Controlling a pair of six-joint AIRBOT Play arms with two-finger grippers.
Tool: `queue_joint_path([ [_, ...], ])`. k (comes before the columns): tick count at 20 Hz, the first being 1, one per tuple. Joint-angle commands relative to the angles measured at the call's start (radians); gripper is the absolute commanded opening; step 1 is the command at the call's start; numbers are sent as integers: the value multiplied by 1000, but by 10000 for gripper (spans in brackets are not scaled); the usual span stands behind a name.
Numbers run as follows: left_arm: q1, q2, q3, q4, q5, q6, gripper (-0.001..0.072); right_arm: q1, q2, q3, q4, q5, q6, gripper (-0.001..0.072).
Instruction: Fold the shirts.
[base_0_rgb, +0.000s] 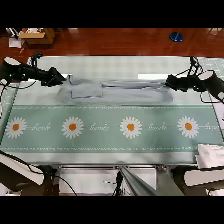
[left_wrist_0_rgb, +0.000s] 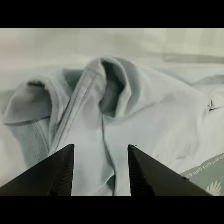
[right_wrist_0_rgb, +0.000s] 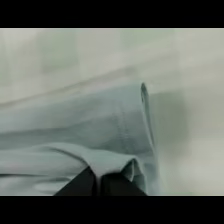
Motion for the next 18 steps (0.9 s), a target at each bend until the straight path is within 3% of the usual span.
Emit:
queue_joint_path([
  [1, 34, 4, 2, 14, -114, -23, 410, -3, 24, 2, -127, 80, 19, 277],
  [2, 44, 6, 6, 14, -152, -32, 409, -8, 48, 2, -136, 92, 18, 426],
  [3, 54, 7, 16, 14, -194, -35, 409, -19, 76, 2, -149, 96, 18, 470],
  [6, 68, 19, 39, 14, -272, -45, 405, -89, 166, 2, -275, 93, 92, 482],
  [8, 67, 34, 39, 13, -269, -50, 404, -175, 173, 2, -269, 159, 159, 482],
  [10, 61, 39, 39, 13, -270, -50, 404, -270, 132, -2, -79, 253, 99, 486],
  [13, 46, 39, 39, 14, -266, -50, 403, -345, 19, -5, 328, 381, -93, 494],
  [17, 36, 39, 39, 14, -259, -50, 403, -270, -101, -5, 429, 359, -110, 497],
  [18, 33, 39, 40, 13, -261, -50, 403, -243, -121, -5, 435, 328, -109, 533],
])
